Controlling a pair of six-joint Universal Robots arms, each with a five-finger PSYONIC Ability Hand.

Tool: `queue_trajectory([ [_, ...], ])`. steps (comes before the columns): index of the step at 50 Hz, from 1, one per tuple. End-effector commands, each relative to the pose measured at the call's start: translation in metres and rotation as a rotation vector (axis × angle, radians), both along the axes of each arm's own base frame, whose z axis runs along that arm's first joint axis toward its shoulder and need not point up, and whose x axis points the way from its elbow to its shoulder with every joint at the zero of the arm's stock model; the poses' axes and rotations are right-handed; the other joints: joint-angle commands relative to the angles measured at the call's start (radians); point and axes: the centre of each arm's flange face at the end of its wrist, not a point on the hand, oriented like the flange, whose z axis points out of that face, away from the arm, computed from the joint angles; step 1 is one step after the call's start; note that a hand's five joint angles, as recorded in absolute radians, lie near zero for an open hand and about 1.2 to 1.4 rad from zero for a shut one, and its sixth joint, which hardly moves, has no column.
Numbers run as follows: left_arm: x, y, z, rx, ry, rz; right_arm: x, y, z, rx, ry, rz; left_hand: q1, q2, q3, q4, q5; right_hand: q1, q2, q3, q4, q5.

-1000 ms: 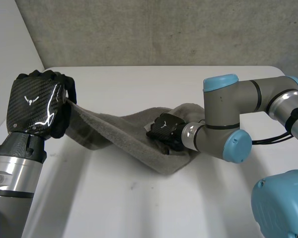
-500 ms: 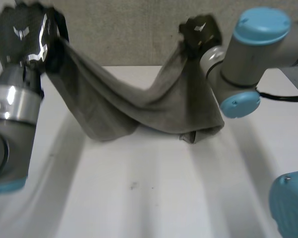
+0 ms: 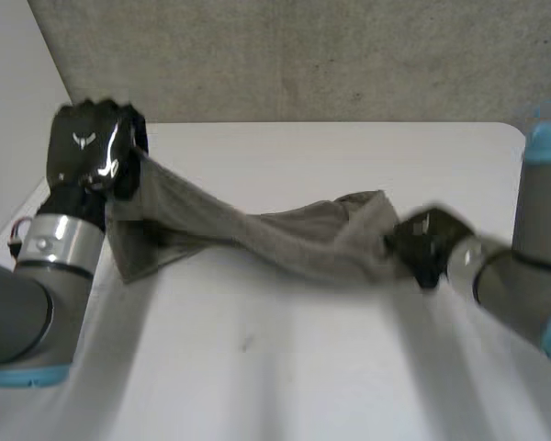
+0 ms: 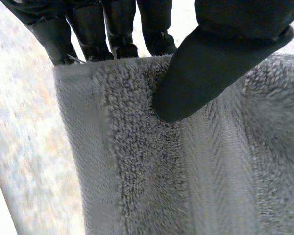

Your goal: Fold the towel.

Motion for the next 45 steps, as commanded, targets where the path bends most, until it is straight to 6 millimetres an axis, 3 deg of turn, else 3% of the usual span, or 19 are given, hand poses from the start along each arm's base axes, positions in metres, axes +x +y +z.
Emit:
queue_trajectory([
  [1, 0.006, 0.015, -0.022, 0.072, -0.024, 0.002, -0.011, 0.036, -0.034, 0.215, 0.062, 0.062, 0.187, 0.178, 0.178, 0.177, 0.19, -0.285, -0.304, -0.305, -0.306, -0.302],
  [2, 0.006, 0.017, -0.024, 0.078, -0.026, 0.001, -0.01, 0.035, -0.032, 0.206, 0.039, 0.069, 0.187, 0.178, 0.178, 0.177, 0.19, -0.619, -0.638, -0.639, -0.641, -0.637],
  [3, 0.006, 0.017, -0.024, 0.078, -0.026, 0.001, -0.01, 0.035, -0.032, 0.206, 0.039, 0.069, 0.187, 0.178, 0.178, 0.177, 0.19, -0.622, -0.642, -0.642, -0.644, -0.64],
  [4, 0.006, 0.018, -0.025, 0.08, -0.027, -0.001, -0.008, 0.03, -0.03, 0.179, 0.008, 0.065, 0.187, 0.178, 0.178, 0.177, 0.19, -0.8, -0.819, -0.82, -0.821, -0.817],
  [6, 0.006, 0.019, -0.024, 0.078, -0.026, 0.0, -0.005, 0.023, -0.023, 0.13, -0.035, 0.05, 0.187, 0.178, 0.178, 0.177, 0.19, -0.804, -0.824, -0.824, -0.826, -0.822],
  [8, 0.007, 0.019, -0.023, 0.073, -0.024, 0.0, -0.004, 0.01, 0.002, -0.004, -0.133, 0.016, 0.187, 0.178, 0.178, 0.177, 0.19, -0.86, -0.879, -0.88, -0.881, -0.877],
  [11, 0.007, 0.021, -0.021, 0.071, -0.022, -0.002, -0.006, 0.005, 0.02, -0.087, -0.192, 0.01, 0.187, 0.178, 0.178, 0.177, 0.19, -0.962, -0.982, -0.983, -0.984, -0.98],
  [22, 0.009, 0.027, -0.022, 0.071, -0.022, 0.0, 0.002, 0.009, 0.028, -0.152, -0.166, 0.095, 0.187, 0.178, 0.178, 0.177, 0.19, -1.045, -1.065, -1.065, -1.067, -1.063],
  [25, 0.01, 0.029, -0.022, 0.072, -0.022, 0.0, 0.007, 0.013, 0.026, -0.187, -0.102, 0.182, 0.187, 0.178, 0.178, 0.177, 0.19, -1.033, -1.053, -1.053, -1.055, -1.051],
  [27, 0.01, 0.029, -0.021, 0.072, -0.021, 0.0, 0.022, 0.029, 0.02, -0.212, -0.038, 0.318, 0.187, 0.178, 0.178, 0.177, 0.19, -1.042, -1.061, -1.062, -1.064, -1.06],
  [32, 0.011, 0.032, -0.022, 0.073, -0.021, 0.001, 0.042, 0.047, 0.002, -0.239, 0.06, 0.473, 0.187, 0.178, 0.178, 0.177, 0.19, -1.074, -1.094, -1.094, -1.096, -1.092],
  [45, 0.012, 0.034, -0.021, 0.067, -0.019, 0.003, 0.075, 0.046, -0.05, -0.214, 0.217, 0.556, 0.187, 0.178, 0.178, 0.177, 0.19, -1.092, -1.112, -1.112, -1.114, -1.11],
])
